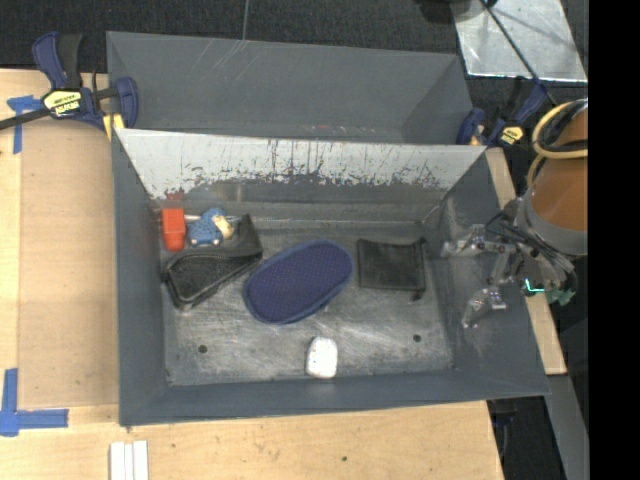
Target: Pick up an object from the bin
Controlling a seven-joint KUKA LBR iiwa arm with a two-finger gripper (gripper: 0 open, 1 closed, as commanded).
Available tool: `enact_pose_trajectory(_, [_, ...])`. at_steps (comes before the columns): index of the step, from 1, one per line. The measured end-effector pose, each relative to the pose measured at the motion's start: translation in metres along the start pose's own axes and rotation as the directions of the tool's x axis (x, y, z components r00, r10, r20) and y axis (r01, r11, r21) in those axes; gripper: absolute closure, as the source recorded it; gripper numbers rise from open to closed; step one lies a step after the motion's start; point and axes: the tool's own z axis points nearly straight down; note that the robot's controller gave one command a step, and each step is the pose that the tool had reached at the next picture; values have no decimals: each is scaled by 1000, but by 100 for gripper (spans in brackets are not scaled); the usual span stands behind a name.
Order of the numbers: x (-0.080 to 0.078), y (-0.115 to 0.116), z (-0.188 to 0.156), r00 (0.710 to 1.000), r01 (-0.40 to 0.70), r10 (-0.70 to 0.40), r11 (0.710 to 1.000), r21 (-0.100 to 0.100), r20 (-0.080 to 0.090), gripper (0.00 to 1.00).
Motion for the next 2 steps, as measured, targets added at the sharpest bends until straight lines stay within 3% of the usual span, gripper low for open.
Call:
enact_pose_trajectory(1, [-57,53,105,902,-431,431,902,-1,5,0])
enact_pose_trajectory(2, [-77,64,78,753,-657,658,753,-6,9,0])
